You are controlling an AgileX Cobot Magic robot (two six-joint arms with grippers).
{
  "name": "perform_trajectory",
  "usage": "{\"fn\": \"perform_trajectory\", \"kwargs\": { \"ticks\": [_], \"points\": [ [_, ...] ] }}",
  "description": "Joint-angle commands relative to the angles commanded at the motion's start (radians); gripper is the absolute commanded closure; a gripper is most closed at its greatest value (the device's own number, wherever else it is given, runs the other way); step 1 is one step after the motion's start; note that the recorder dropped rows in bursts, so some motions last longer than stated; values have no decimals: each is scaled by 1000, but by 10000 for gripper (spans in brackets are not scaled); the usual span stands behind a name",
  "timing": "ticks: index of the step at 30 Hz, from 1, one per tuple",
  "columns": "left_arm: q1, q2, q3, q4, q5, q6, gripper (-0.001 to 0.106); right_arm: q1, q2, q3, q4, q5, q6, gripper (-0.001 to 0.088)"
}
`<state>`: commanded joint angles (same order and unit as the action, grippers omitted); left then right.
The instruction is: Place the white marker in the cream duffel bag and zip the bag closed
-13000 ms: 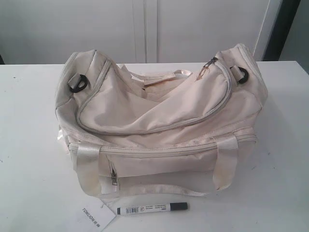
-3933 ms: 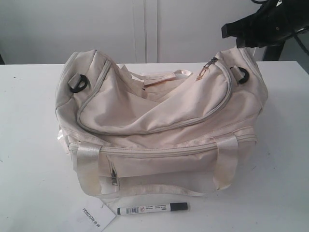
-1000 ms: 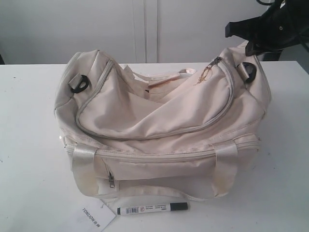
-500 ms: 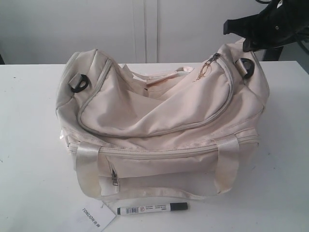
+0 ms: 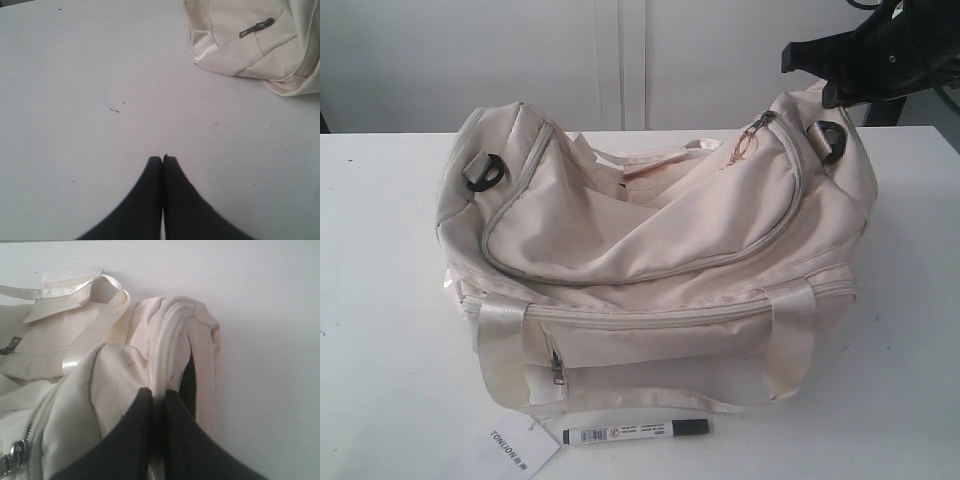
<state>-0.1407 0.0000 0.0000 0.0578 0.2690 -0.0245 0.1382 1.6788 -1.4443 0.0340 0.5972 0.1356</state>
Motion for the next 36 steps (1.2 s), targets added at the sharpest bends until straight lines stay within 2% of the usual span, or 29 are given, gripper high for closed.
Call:
{"fn": "perform_trajectory", "kwargs": {
  "ticks": [5,8,16,21,36],
  "points": [
    [0,0,0,0,0,0,1053,0,0,0,0,0,0,868],
    [0,0,0,3,-41,3,1053,0,0,0,0,2,0,868],
    [0,0,0,3,-306,3,1053,0,0,0,0,2,0,868],
    [0,0,0,3,-395,3,1053,0,0,0,0,4,0,868],
    [0,0,0,3,-472,3,1053,0,0,0,0,4,0,868]
  ]
}}
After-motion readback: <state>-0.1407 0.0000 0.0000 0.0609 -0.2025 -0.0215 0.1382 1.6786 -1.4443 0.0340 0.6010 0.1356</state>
